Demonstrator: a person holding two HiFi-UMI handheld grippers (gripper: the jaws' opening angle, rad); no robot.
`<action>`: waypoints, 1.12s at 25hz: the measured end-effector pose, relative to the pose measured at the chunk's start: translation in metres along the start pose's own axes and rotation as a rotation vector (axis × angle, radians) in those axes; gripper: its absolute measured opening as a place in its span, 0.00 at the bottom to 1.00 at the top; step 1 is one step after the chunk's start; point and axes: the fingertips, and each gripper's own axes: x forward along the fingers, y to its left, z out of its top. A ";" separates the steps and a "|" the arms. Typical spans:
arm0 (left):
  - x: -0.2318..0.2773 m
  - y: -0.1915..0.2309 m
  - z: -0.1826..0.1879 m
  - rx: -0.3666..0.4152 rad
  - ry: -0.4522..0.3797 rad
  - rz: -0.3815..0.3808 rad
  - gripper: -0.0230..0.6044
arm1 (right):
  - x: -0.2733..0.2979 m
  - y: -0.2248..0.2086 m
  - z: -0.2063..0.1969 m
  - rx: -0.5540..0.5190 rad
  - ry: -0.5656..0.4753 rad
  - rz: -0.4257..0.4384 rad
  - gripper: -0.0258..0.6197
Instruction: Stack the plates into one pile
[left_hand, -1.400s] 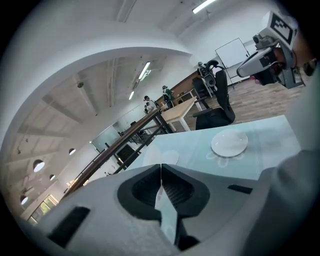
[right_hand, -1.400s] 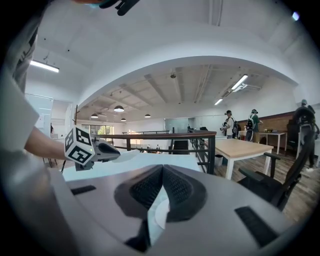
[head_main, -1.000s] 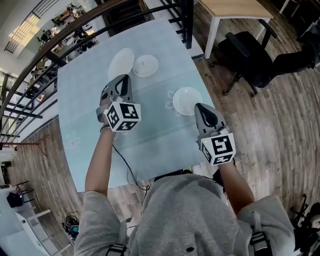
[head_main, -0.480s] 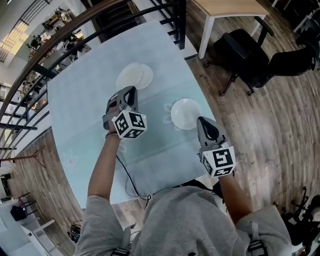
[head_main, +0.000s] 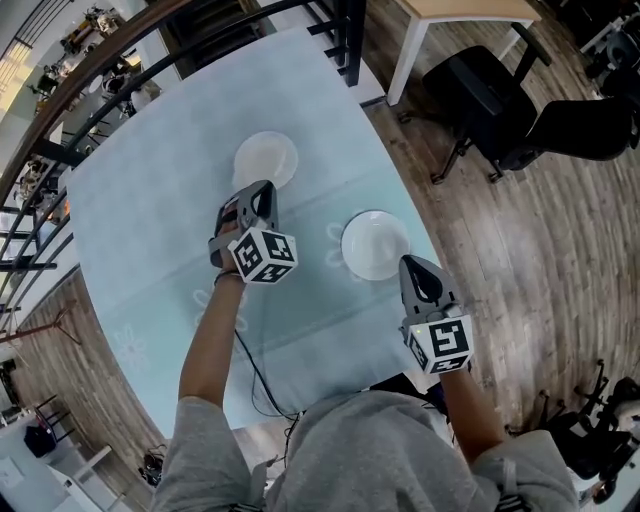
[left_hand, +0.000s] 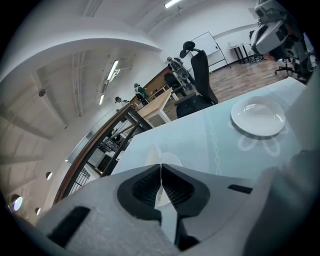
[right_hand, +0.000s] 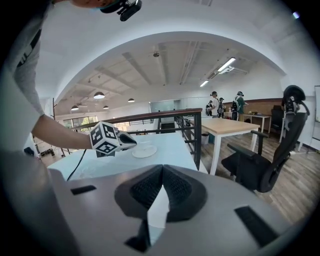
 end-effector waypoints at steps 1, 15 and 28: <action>0.004 -0.002 -0.001 -0.001 -0.001 -0.005 0.08 | 0.002 0.000 -0.003 0.004 0.009 -0.003 0.08; 0.042 -0.044 -0.026 -0.014 0.049 -0.136 0.08 | 0.002 0.005 -0.021 0.004 0.070 -0.023 0.08; 0.020 -0.034 -0.020 -0.198 0.079 -0.112 0.24 | -0.029 -0.009 -0.006 -0.058 0.033 0.007 0.08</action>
